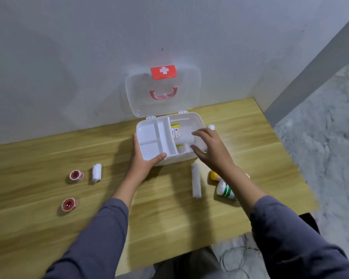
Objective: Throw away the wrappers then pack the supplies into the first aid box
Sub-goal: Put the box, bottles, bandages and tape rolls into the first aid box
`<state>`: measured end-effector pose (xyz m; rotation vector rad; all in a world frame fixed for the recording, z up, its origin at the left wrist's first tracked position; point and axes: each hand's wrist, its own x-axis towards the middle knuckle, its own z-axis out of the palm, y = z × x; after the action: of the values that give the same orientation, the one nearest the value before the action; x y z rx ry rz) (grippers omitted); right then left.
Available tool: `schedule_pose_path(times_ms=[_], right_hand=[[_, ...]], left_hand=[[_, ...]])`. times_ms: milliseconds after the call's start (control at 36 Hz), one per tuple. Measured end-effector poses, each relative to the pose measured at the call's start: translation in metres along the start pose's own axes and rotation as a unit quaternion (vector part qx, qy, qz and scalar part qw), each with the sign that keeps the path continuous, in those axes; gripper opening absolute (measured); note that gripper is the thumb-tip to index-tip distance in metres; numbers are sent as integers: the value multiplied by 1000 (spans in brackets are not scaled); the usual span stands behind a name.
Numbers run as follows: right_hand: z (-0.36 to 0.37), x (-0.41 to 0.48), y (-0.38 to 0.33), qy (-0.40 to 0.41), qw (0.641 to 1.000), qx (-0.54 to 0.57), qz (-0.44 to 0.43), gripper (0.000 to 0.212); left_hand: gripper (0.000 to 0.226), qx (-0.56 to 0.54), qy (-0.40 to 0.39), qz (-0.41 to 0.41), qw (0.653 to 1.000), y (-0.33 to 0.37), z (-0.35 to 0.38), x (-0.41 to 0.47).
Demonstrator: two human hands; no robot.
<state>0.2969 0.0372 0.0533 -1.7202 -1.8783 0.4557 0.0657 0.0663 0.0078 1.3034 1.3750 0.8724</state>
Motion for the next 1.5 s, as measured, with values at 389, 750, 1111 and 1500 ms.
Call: schedule_pose_path(times_ms=[389,750,1111,1500], right_hand=[[12,-188,43,-32,979,-134,148,49],[24,-167,52,-57,983,-118,128,55],[17,-116,66,-92,988,-102,65,54],[-32,-36,30,-58,995,71,47,47]], left_hand=[[120,12,-5,27,1000,0,2,-1],[125,6,-6,25,1000,-4,3,0],[103,-9,4,30,1000,4,4,-2],[116,-29,17,-14,999,11,9,-11]])
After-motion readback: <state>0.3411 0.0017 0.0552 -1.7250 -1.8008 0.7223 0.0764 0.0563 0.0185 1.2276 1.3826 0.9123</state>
